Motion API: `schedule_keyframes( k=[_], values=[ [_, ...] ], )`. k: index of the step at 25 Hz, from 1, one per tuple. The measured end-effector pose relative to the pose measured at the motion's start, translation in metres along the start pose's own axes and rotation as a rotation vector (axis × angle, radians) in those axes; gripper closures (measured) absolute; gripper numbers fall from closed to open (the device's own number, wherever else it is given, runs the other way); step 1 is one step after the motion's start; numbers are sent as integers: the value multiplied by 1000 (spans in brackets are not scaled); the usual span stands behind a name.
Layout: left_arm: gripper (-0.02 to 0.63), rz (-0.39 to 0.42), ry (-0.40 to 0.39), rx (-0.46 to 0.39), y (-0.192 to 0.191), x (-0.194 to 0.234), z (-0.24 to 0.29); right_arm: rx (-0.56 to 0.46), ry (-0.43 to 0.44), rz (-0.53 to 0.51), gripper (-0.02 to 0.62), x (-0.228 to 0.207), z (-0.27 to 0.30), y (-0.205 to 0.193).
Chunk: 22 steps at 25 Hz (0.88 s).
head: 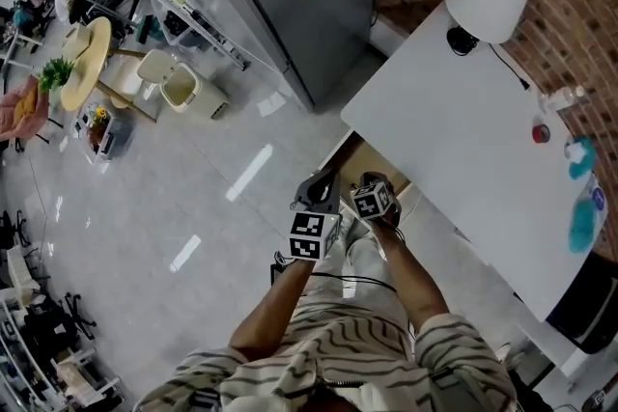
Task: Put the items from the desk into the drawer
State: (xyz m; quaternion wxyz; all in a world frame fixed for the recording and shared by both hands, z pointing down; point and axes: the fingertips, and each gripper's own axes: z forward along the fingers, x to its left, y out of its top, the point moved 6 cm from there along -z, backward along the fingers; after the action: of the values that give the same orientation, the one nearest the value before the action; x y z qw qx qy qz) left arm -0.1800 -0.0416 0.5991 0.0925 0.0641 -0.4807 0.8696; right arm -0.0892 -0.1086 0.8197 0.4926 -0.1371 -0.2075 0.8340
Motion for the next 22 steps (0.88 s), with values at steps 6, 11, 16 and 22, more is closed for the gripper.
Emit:
schedule_keyframes(
  k=[6, 11, 16, 22],
  values=[
    [612, 45, 6, -13, 20, -10, -18, -90, 3, 42, 583, 4, -58, 21],
    [612, 62, 10, -47, 41, -17, -28, -191, 7, 166, 583, 0, -113, 46],
    [612, 74, 11, -90, 64, -22, -39, -301, 4, 222, 583, -2, -160, 75],
    [612, 94, 12, -141, 86, -32, -46, -396, -3, 254, 583, -8, -200, 97]
  ],
)
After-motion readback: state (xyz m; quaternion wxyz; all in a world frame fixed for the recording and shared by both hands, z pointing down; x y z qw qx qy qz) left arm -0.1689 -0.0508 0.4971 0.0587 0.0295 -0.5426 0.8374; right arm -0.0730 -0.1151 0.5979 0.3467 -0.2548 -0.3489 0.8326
